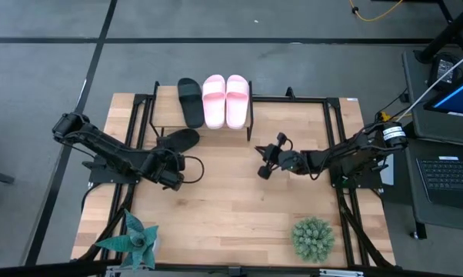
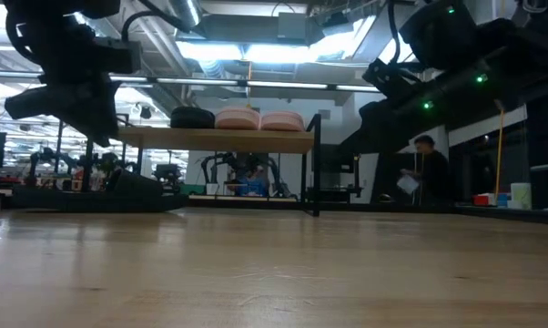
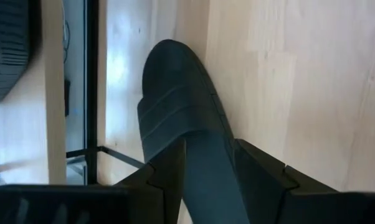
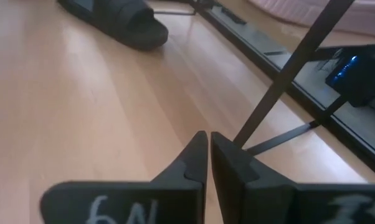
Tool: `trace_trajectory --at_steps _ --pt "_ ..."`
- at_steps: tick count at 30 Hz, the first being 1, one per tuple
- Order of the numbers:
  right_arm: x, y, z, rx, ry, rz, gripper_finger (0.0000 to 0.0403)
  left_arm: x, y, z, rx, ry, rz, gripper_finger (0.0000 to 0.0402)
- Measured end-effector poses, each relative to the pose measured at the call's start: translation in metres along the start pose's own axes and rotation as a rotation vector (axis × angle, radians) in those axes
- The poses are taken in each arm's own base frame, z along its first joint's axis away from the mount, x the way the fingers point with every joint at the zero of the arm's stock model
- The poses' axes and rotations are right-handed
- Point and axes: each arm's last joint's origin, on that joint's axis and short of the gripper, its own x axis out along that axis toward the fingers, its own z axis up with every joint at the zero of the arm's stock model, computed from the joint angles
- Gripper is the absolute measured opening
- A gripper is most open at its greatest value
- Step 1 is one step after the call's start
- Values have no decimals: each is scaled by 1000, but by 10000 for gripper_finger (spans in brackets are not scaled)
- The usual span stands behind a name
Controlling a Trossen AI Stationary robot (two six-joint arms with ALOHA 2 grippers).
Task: Pick and place slides into the shelf
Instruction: Put the black slide on the shelf
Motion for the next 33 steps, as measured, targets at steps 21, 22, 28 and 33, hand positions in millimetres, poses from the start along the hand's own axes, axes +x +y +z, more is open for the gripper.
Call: trace_trajectory --at_steps 21,22,28,33 --pt "6 -9 2 0 -13 -35 23 -10 13 -6 74 148 -18 127" --pt "6 -9 2 0 -13 -35 23 -9 14 -6 58 152 -16 127" --pt "6 -9 2 0 -13 -34 23 7 13 -13 62 197 18 127" --pt "6 -9 2 0 -13 -34 23 18 14 -10 40 257 43 127"
